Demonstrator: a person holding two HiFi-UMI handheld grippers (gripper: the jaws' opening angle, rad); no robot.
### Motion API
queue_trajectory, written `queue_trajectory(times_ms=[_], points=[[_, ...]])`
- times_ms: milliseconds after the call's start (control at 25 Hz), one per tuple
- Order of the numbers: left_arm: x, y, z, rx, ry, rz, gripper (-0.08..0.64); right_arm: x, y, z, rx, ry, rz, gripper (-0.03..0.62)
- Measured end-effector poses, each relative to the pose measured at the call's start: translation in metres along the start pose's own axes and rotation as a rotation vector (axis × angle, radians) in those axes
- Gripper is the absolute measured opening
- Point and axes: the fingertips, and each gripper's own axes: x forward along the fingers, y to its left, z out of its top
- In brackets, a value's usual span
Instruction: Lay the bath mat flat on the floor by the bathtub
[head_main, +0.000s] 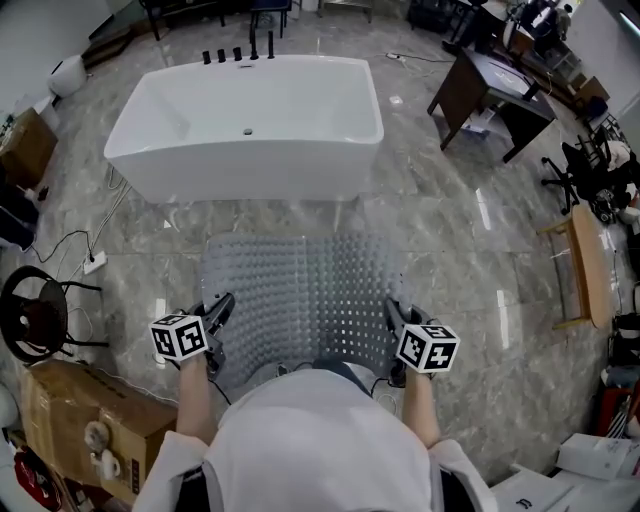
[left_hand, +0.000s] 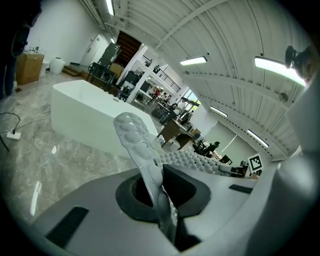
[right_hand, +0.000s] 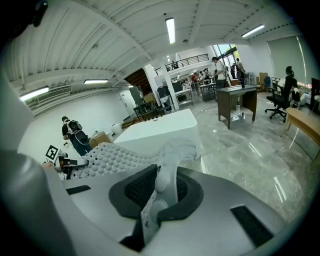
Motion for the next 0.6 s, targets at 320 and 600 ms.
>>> queue_trajectory(times_ms=[320, 600], points=[[0.056, -0.020, 0.030, -0.002, -0.040, 0.041, 0.048, 0.025, -0.058, 0.048, -0.033, 0.004, 0.034, 0.041], [0.088, -0.028, 0.046, -0.010, -0.060, 0.061, 0.048, 0.049, -0.090, 0.077, -0.049, 0.021, 0.068, 0.041]])
